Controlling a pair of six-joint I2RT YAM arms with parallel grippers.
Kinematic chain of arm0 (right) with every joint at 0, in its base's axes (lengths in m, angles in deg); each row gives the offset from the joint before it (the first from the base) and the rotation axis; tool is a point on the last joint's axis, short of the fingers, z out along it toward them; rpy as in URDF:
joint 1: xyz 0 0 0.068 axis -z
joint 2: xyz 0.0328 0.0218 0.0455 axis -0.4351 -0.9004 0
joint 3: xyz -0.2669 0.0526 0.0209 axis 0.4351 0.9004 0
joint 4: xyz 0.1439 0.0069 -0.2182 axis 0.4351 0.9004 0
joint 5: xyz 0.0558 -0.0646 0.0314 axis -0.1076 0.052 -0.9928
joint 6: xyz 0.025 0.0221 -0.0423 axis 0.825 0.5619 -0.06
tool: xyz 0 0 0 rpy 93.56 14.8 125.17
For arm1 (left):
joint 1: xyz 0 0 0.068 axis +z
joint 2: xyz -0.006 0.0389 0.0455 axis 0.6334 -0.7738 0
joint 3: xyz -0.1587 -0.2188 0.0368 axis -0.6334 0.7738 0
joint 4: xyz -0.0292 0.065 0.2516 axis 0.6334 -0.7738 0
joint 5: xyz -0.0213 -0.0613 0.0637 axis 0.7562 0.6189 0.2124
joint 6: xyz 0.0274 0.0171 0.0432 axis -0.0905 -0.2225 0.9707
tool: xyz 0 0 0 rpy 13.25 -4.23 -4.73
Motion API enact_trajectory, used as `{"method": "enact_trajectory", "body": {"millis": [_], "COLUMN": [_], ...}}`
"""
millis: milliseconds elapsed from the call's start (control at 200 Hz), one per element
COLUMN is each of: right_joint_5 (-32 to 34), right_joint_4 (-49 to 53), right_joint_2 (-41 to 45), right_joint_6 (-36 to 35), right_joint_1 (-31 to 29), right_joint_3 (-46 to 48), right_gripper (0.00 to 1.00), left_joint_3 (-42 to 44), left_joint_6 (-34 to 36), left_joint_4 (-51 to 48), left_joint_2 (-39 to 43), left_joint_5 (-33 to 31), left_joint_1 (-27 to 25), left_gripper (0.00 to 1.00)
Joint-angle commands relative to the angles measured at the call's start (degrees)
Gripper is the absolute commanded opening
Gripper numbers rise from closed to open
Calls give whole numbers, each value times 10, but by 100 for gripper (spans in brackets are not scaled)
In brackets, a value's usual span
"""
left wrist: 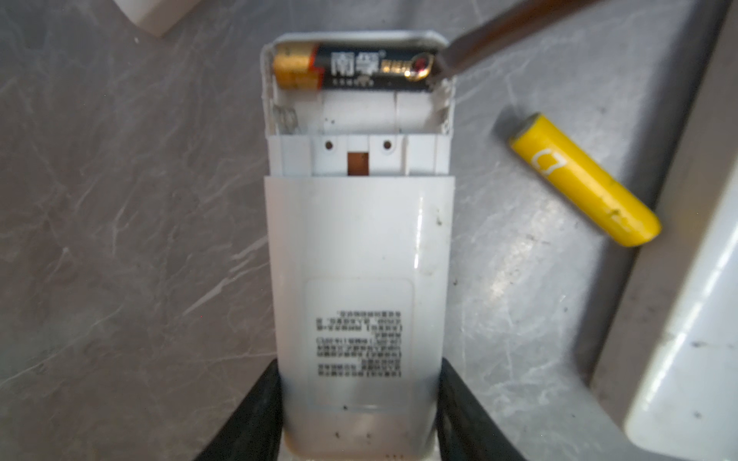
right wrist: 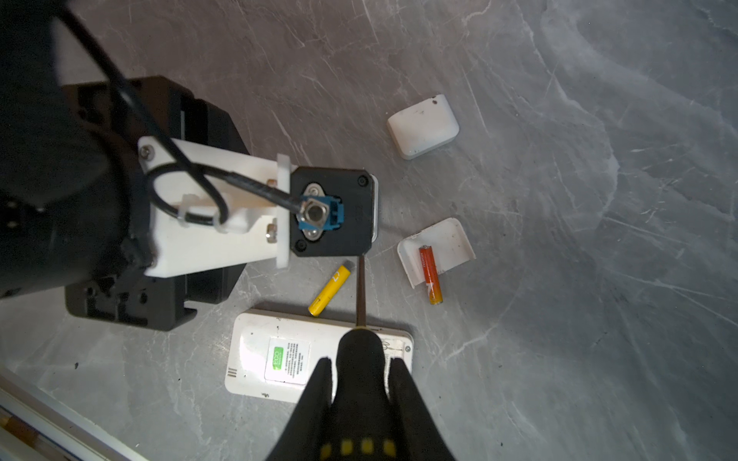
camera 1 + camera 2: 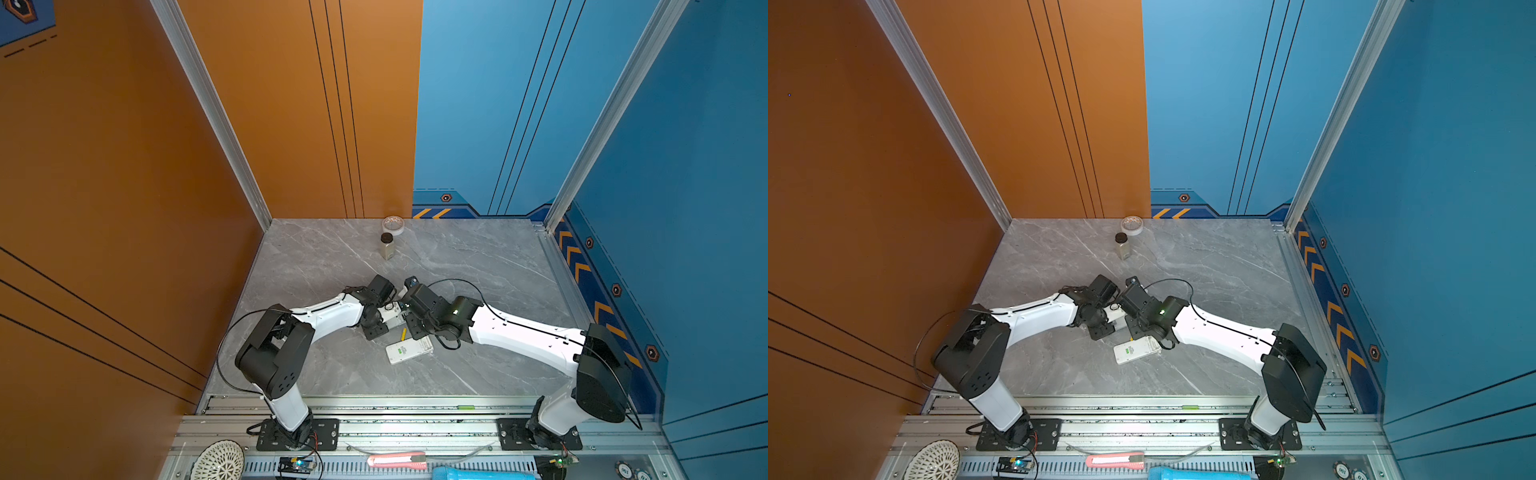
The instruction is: Unload the batteries from the remote control
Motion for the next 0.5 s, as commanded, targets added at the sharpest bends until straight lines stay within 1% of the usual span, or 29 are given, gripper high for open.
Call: {"method": "enact_trajectory", "body": {"millis": [0, 496], "right_joint_5": [4, 6], "right_joint_4": [17, 22], "right_joint_2": [3, -4], "right_joint_6": [-8, -9], "right_joint_1": [-4, -5], "right_joint_3": [-5, -3], "right_gripper": [0, 0], "left_joint_3": [-15, -14], "left_joint_6": [9, 12], "left_joint_4": [-12, -11], "left_joint_2": [-3, -2], "left_joint_5": [2, 2], "left_joint_1": [1, 1], "left_gripper": [0, 0]}}
